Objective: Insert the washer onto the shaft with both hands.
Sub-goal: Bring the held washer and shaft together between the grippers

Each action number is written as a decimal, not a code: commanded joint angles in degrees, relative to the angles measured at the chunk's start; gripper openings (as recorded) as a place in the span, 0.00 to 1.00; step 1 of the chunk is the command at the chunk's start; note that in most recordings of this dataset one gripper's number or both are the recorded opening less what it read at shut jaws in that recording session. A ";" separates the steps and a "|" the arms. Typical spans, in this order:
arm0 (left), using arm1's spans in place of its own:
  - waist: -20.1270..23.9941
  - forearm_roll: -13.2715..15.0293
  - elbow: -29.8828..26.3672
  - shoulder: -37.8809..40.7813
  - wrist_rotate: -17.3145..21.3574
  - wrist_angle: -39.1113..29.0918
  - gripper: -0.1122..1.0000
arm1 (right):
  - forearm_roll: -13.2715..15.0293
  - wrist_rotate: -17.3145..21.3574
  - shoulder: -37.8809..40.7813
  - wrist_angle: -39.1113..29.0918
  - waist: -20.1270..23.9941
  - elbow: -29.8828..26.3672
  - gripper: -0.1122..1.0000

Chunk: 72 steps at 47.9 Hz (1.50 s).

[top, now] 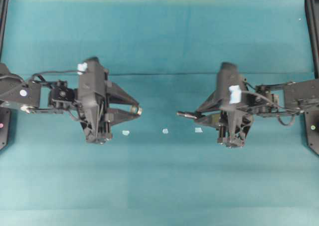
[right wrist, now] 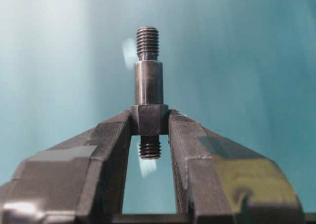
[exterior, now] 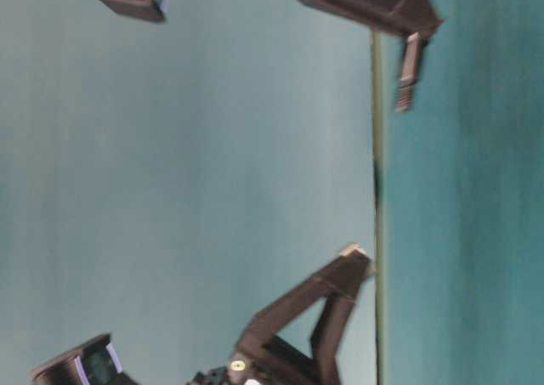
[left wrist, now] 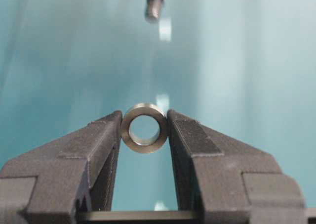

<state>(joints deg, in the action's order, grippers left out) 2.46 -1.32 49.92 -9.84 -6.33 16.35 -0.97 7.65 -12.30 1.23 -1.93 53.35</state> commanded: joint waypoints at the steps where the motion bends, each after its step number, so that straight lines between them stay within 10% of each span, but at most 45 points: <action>1: -0.09 0.00 -0.35 -0.97 -0.35 2.46 0.42 | -0.18 1.58 -1.49 3.52 -0.09 0.26 0.10; 31: 0.35 0.00 -1.05 0.00 -2.55 15.73 0.42 | -0.44 3.16 1.05 18.54 -0.09 1.14 0.10; 72: 0.35 0.00 -5.89 5.98 -2.72 16.35 0.42 | -0.44 3.16 2.11 25.31 -0.09 0.62 0.10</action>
<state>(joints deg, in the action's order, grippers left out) 2.81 -1.23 44.82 -3.52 -8.96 32.08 -1.32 10.28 -9.93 25.58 -2.02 55.02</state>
